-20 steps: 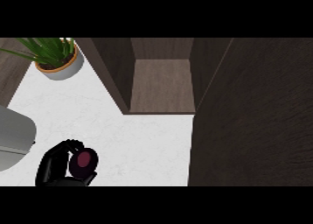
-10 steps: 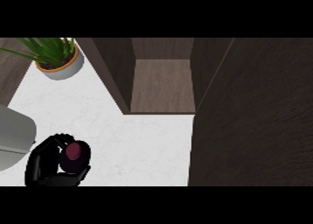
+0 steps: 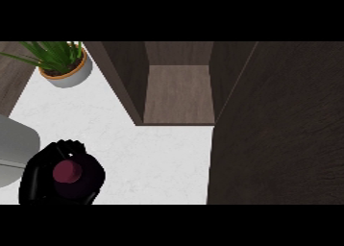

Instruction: Pick up the wine, place it into the cabinet and close the cabinet

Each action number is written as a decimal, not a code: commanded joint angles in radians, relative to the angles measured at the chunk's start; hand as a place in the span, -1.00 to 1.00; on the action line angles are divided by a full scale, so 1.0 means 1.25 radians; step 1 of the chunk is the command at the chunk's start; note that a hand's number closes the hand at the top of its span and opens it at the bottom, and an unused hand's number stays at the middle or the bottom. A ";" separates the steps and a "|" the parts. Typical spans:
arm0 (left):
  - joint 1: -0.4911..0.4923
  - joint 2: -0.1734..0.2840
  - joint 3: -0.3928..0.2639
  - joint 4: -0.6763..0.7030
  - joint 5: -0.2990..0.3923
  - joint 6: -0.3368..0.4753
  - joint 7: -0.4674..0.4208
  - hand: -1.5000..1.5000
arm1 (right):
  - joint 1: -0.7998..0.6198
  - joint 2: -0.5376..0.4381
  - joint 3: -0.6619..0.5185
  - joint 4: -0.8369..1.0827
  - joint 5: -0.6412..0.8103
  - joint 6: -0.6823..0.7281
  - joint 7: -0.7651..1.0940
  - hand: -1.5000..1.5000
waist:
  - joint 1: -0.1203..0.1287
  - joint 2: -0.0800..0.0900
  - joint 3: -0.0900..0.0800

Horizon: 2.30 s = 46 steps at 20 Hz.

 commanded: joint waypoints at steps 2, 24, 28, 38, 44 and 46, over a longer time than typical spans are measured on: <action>-0.013 -0.029 -0.060 -0.118 -0.035 0.059 0.112 1.00 | 0.042 0.016 0.026 -0.093 -0.008 -0.005 0.005 -1.00 | -0.002 0.001 0.000; -0.339 -0.049 -0.448 -0.201 -0.095 0.550 0.436 1.00 | 0.037 0.003 -0.012 -0.101 -0.054 0.006 0.036 -1.00 | -0.007 0.001 0.000; -0.445 -0.049 -0.426 -0.105 -0.111 0.604 0.451 1.00 | -0.003 -0.024 -0.047 -0.126 -0.104 -0.003 0.102 -1.00 | -0.011 0.001 -0.001; -0.559 -0.049 -0.474 0.023 -0.078 0.723 0.403 1.00 | -0.004 -0.032 -0.088 -0.060 -0.108 0.040 0.020 -1.00 | -0.009 0.003 0.000; -0.543 -0.049 -0.407 0.085 -0.043 0.655 0.342 1.00 | 0.013 -0.016 -0.053 -0.146 -0.103 0.009 0.088 -1.00 | -0.012 0.002 -0.001; -0.553 -0.049 -0.448 0.087 -0.023 0.714 0.332 1.00 | -0.018 -0.016 -0.070 -0.073 -0.083 0.011 0.048 -1.00 | -0.008 0.003 -0.001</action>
